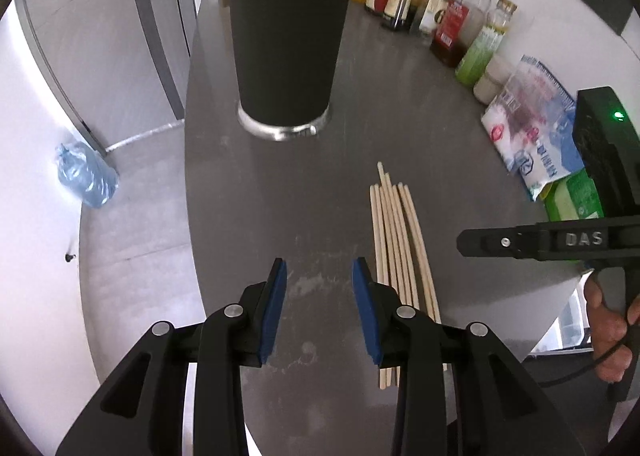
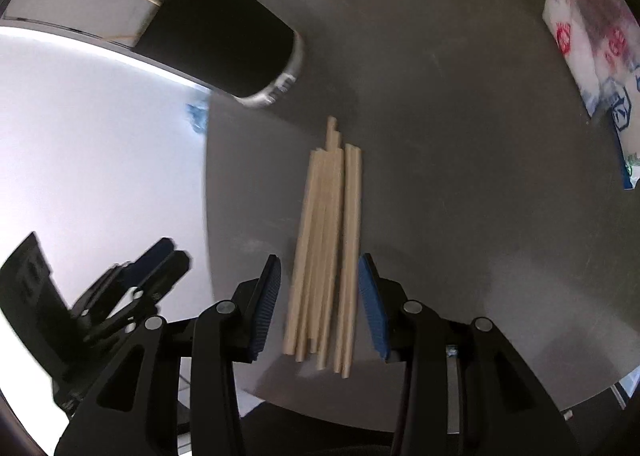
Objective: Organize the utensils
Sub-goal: 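Move both open grippers back down to the remaining chopsticks, then close the right gripper on one chopstick and pull it from the row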
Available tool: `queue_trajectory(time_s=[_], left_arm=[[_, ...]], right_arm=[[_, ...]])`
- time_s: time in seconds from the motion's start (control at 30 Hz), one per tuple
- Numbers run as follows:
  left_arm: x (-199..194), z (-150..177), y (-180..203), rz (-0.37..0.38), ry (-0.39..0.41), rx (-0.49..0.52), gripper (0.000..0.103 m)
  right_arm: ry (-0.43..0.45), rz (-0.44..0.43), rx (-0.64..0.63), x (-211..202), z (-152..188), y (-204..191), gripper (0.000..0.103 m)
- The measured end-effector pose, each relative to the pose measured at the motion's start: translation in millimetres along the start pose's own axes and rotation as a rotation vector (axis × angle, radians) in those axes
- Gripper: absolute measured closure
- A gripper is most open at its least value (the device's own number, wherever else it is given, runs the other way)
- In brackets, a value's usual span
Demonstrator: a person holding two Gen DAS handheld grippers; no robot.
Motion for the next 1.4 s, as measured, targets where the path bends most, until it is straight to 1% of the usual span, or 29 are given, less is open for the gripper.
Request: queue_trajectory(time_s=[0.23,0.4,0.5,0.53,0.6,0.7,0.8,0.9,1.0,1.07,1.2,1.27,1.4], left_arm=[[15,11,-2,0.012,-0.058,-0.004,0.07],[27,19,2,0.023,-0.098,0.002,0.07],[33,26,6,0.04,-0.125,0.006,0.07],[34,28,7,0.04,-0.129,0.008,0.07],[37,30,10,0.048,-0.138,0.008,0.07],[39,31,11,0.053,-0.144,0.011,0.07],[40,33,12,0.06,-0.152,0.013,0.07],[40,34,6,0.065,-0.154,-0.004,0.07],[42,37,2,0.069,-0.154,-0.014,0.07],[42,39,1,0.077,-0.155,-0.023,0.07],[44,42,0,0.097,-0.155,-0.028,0.07],[46,42,0,0.108,-0.154,-0.031,0.07],[45,41,0,0.127,-0.147,-0.044,0.07]], right_arm=[[-0.076,0.065,0.017,23,6,16,0.062],[-0.094,0.086,0.008,31,4,20,0.063],[-0.091,0.125,-0.013,30,2,24,0.069],[-0.095,0.129,-0.013,30,2,26,0.071],[-0.111,0.12,-0.015,33,3,26,0.073],[-0.127,0.132,-0.025,34,4,25,0.076],[-0.152,0.151,-0.029,40,5,24,0.081],[-0.177,0.185,-0.035,46,6,26,0.084],[-0.184,0.226,-0.05,48,0,23,0.087],[-0.189,0.257,-0.055,50,-2,22,0.093],[-0.203,0.307,-0.055,54,-5,20,0.094],[-0.209,0.311,-0.049,48,-2,21,0.094],[-0.221,0.307,-0.026,53,-4,16,0.094]])
Point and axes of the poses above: each gripper's, at about its wrist camera, not at the fingertips, and x roughly the way its jaws point, y to its right, z to its underside, the point moved 10 cm from there along x, roughly the way its jaws point, and after that the axes turned 1 degree about y, right-handed, at the moved point
